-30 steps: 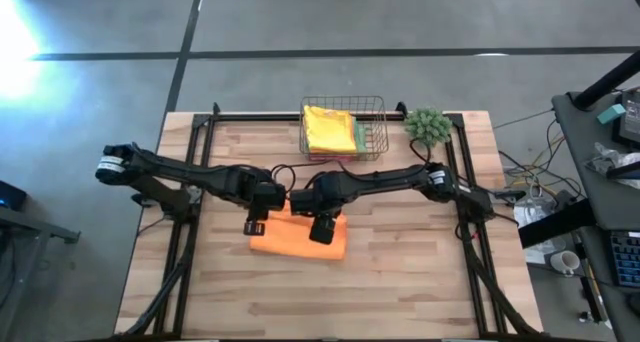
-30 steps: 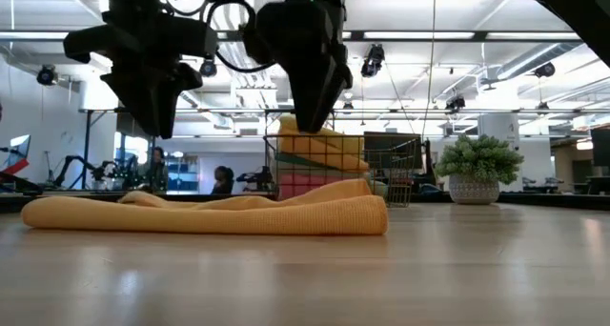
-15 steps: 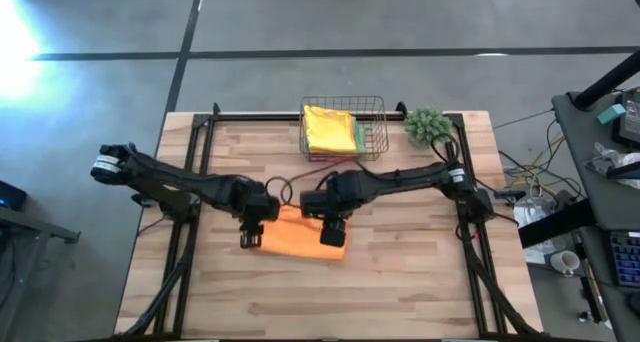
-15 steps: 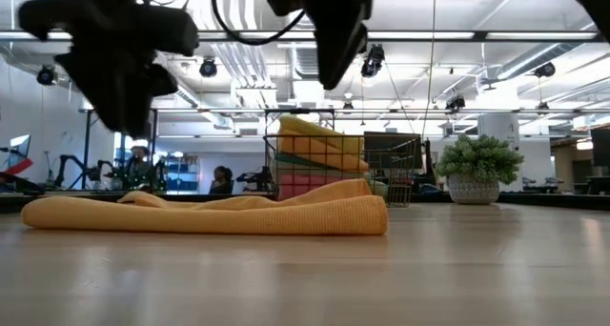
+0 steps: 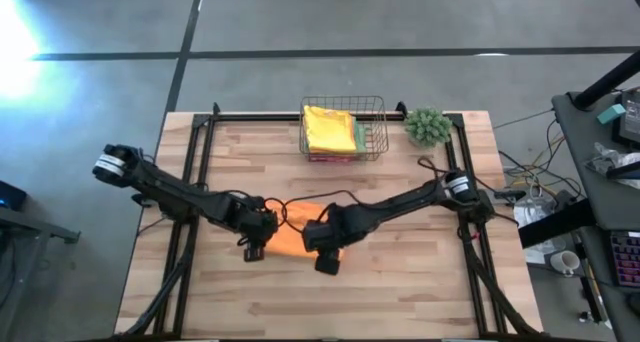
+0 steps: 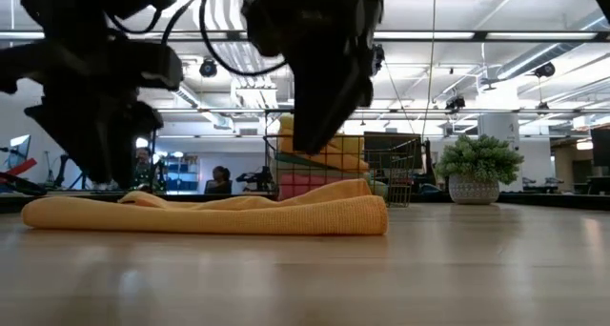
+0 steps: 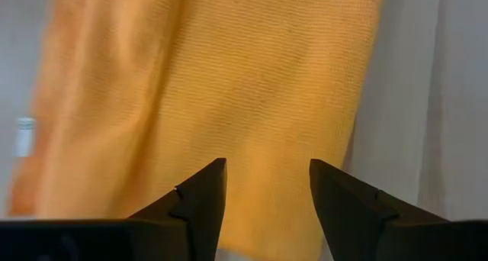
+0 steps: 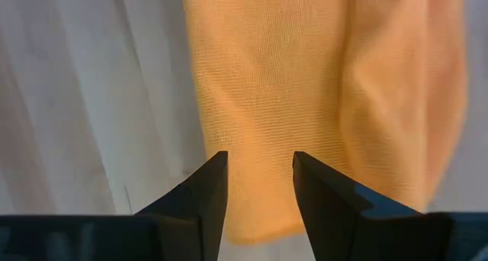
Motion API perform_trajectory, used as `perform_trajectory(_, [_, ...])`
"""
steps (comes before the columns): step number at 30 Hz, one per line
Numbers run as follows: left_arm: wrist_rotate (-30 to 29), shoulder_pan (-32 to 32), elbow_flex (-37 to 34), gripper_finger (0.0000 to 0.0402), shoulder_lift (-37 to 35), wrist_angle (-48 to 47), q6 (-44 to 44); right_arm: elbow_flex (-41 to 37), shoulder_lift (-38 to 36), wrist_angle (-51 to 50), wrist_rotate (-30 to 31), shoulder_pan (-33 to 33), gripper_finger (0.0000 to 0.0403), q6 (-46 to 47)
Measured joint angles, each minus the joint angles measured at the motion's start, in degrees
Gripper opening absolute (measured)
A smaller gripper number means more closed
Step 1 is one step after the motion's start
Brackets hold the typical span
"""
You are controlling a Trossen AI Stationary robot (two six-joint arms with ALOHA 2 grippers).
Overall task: Fold microfiber towels
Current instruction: Fold the orange microfiber cloth
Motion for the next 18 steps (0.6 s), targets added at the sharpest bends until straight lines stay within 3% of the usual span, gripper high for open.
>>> perform_trajectory(7, [0.9, -0.1, -3.9, 0.0173, 0.3, 5.0, -1.4, -7.0, 0.0, 8.2, -1.8, 1.1, 0.0139, 6.0])
perform_trajectory(18, [6.5, 0.0, -10.7, 0.0173, 0.2, 16.0, -7.4, -12.9, 0.0, 10.3, -2.9, 0.0, 0.0139, 8.9])
